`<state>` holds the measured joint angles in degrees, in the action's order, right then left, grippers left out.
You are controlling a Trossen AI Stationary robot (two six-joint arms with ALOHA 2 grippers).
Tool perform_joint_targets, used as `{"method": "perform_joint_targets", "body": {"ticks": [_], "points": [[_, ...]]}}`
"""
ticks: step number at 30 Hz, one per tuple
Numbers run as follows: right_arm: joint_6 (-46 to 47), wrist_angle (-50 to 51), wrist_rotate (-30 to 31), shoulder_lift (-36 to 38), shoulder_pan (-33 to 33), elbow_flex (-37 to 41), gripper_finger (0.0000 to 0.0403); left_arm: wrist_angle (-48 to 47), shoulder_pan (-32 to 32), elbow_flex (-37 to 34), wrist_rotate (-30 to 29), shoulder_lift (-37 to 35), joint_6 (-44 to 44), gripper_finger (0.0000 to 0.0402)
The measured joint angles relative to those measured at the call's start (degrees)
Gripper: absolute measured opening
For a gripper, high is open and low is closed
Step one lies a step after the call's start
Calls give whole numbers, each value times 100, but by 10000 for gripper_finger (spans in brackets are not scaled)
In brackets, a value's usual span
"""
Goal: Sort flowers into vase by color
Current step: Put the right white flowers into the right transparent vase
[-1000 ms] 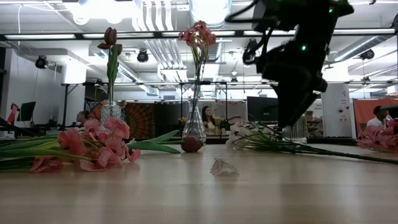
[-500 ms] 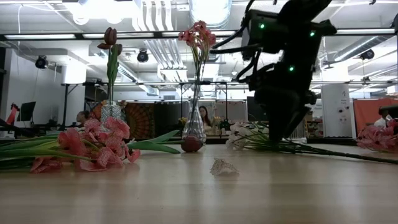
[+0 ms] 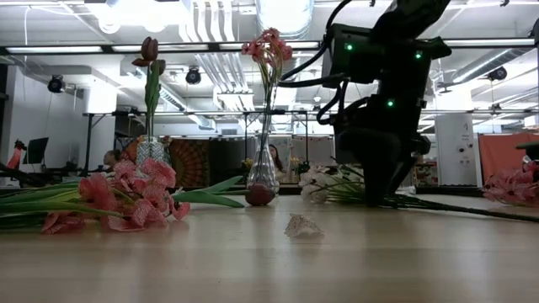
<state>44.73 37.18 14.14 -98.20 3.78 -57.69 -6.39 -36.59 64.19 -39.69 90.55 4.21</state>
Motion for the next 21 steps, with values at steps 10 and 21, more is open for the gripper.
{"method": "perform_joint_targets", "body": {"ticks": [10,21], "points": [[115,139,53,272,136,33,44,2168,550,-1236,1931,-503,-1005,193],[-50,-116,802,1451,514,54,20,3644,747,-2542,1663,-1815,-1269,175]]}}
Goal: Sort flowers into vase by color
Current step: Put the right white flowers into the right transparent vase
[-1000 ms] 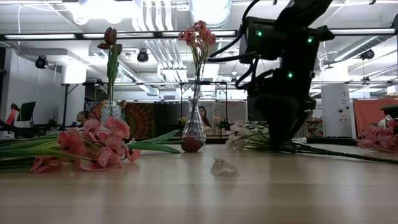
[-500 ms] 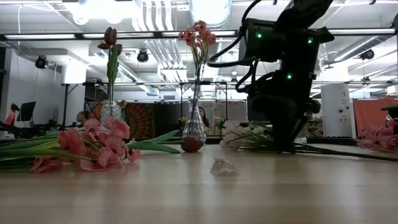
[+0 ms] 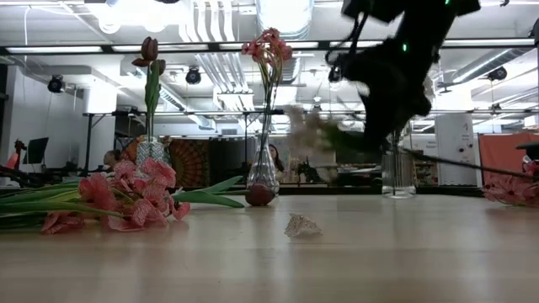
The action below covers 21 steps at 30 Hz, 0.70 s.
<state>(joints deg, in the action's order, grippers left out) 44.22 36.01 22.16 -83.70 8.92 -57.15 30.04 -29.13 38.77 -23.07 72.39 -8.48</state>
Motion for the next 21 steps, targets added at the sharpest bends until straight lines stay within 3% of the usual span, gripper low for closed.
{"method": "perform_joint_targets", "body": {"ticks": [7,14,21], "points": [[-1087,-1760,1165,991,219,470,21,-24,0,-310,-345,-698,-222,175],[-3274,-5302,2404,1738,532,1691,21,-133,20,-375,-1197,-1141,-368,175],[-5403,-8820,3979,1870,698,2704,21,-287,31,-313,-1708,-1345,-661,175]]}}
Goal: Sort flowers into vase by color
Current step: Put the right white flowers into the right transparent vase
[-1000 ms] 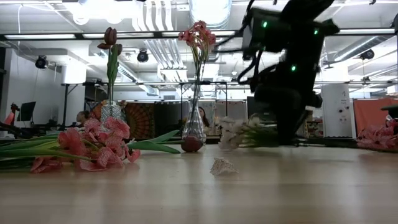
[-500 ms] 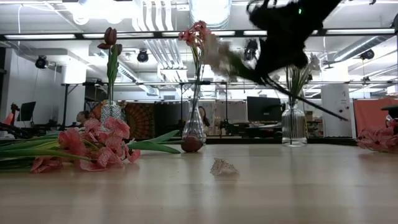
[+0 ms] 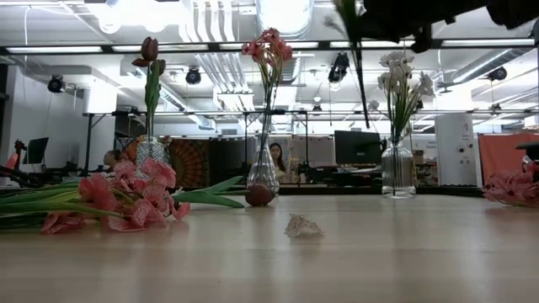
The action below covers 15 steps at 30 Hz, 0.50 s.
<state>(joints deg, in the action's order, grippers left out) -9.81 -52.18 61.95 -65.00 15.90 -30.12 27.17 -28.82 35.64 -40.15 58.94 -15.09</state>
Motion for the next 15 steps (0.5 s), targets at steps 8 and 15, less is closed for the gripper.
{"method": "perform_joint_targets", "body": {"ticks": [8,15], "points": [[-2300,-2571,866,7,-423,297,21,-793,15,-13,-492,-327,64,175],[-2646,-2656,1006,12,-1127,281,21,-1177,17,-13,-897,-534,346,175]]}}
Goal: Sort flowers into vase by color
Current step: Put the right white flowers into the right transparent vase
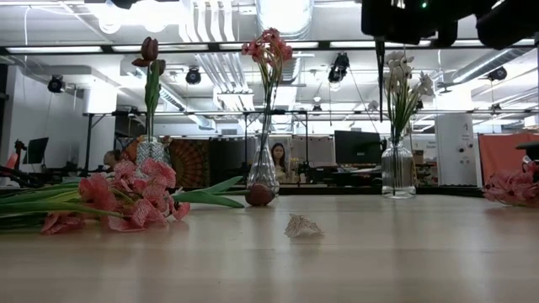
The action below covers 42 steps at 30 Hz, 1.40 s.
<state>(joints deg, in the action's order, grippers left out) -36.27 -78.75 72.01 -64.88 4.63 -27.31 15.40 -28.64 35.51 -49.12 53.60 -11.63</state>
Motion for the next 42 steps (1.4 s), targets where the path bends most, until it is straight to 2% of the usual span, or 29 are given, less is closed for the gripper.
{"method": "perform_joint_targets", "body": {"ticks": [5,12,20,42], "points": [[-74,-18,17,140,-306,0,21,-391,0,0,-3,-62,147,175],[-449,-2,-7,333,-392,0,21,-418,0,0,-5,-78,149,175],[-703,-1,-307,469,-511,0,21,-444,0,0,-7,-78,124,175],[-573,55,-497,331,-1106,17,21,-575,0,0,-9,-87,122,175]]}}
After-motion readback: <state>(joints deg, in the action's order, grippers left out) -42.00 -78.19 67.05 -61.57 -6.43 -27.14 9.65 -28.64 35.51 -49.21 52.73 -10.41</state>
